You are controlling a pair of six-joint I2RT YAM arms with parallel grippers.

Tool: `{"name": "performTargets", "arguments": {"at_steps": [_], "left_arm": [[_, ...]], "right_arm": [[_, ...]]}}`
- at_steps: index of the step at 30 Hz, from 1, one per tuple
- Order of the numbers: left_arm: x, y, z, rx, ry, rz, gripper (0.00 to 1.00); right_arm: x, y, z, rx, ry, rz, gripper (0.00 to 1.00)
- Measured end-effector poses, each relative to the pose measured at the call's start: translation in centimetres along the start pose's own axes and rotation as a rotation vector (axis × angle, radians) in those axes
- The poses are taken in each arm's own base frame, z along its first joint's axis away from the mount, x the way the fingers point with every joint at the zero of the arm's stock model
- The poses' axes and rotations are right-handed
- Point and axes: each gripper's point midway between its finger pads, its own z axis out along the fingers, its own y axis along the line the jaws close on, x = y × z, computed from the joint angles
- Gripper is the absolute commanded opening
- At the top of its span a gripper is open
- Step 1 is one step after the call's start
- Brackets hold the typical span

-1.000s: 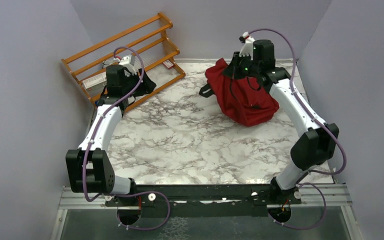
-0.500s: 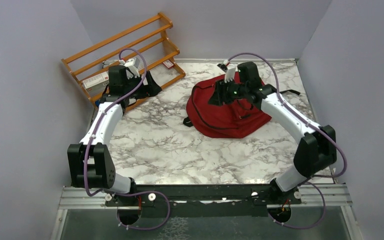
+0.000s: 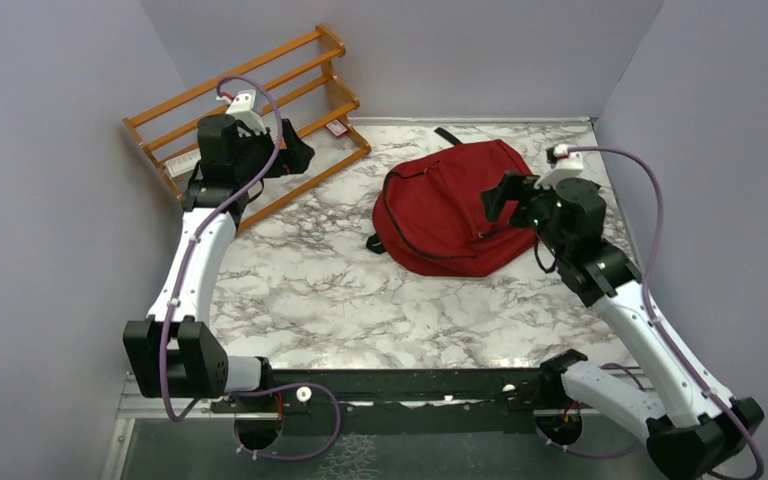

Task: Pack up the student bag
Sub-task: Reset both arms

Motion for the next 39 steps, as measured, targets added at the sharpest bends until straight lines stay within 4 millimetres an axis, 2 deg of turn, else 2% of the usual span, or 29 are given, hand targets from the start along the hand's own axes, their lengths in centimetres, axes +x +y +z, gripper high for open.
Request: {"name": "performTargets", "arguments": {"at_steps": [4,7,12,15,19,22,29,39], "left_arm": [[-1.5,-0.1,-2.5,-0.059,-0.085,0.02,0.99],[-1.2,0.3,-4.4,-0.108,-0.124,0.024,0.99],[0.3,1.4,-6.1,-0.183,-0.146,0.015,0.99],[1.4,2.3,-6.6,-0.229,-0.146,0.003,0.99],[1.6,3.3,-7.0,-0.288,-0.157,0.003,0.99],[1.6,3.4,-7.0,-0.33,-0.163,0.035,0.99],[2.4,1.5,-6.3,-0.336,-0.146,0.132,0.99],[3.7,3.0,-6.7,-0.43,-0.154,0.102,0.99]], "right_arm": [[-0.6,-1.9,-3.0,0.071,-0.098,0.027,1.0],[-0.8,-2.6,-4.5,0.084,-0.145,0.025,1.0],[-1.3,-3.7,-5.5,0.136,-0.188,0.029,1.0],[-0.2,-5.1,-5.4,0.2,-0.189,0.039,1.0],[1.8,-7.6,-5.5,0.318,-0.183,0.047,1.0],[1.7,-8.7,-5.8,0.381,-0.201,0.049,1.0],[0.8,-9.5,-6.1,0.433,-0.245,0.061,1.0],[0.8,-10.0,-5.7,0.471,-0.237,0.056,1.0]]}}
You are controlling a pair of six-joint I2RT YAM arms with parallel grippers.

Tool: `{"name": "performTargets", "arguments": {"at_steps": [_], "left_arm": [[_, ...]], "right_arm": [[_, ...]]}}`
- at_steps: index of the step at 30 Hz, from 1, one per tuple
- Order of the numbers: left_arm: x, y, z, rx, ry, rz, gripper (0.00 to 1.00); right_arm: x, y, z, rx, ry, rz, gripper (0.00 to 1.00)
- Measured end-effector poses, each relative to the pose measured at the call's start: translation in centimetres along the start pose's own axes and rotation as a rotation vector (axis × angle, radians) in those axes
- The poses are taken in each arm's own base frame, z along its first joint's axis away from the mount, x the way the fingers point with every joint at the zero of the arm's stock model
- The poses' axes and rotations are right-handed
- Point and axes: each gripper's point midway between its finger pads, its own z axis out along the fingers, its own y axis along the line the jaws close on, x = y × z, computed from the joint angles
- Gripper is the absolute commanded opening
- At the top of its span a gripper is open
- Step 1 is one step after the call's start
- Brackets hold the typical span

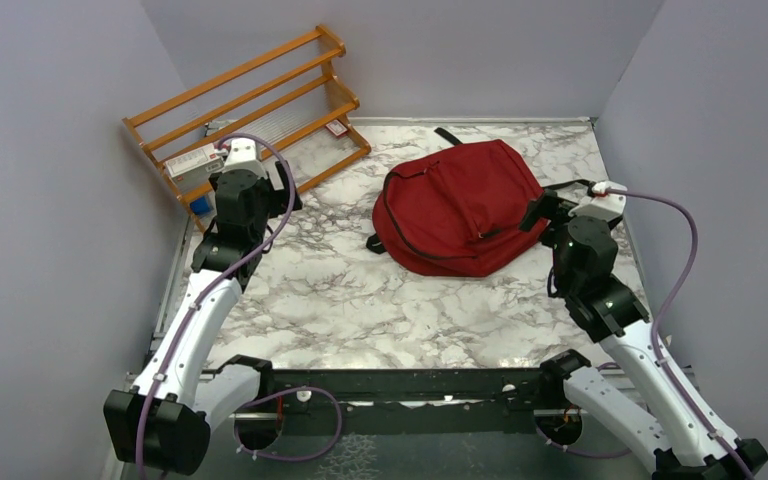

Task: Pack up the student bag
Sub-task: Reset both arms

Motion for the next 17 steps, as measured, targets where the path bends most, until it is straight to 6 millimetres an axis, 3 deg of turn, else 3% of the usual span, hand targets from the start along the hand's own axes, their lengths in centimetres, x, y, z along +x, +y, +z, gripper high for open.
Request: {"name": "performTargets", "arguments": {"at_steps": [7,17], "left_arm": [[-0.4,0.1,-0.2,-0.005,-0.038,-0.044,0.99],[-1.1,0.2,-0.5,-0.018,-0.067,-0.076,0.99]], "right_arm": [[-1.2,0.2,0.1,0.008,-0.017,-0.005,1.0],[-1.2,0.0,0.2,0.021,-0.018,-0.008,1.0]]}}
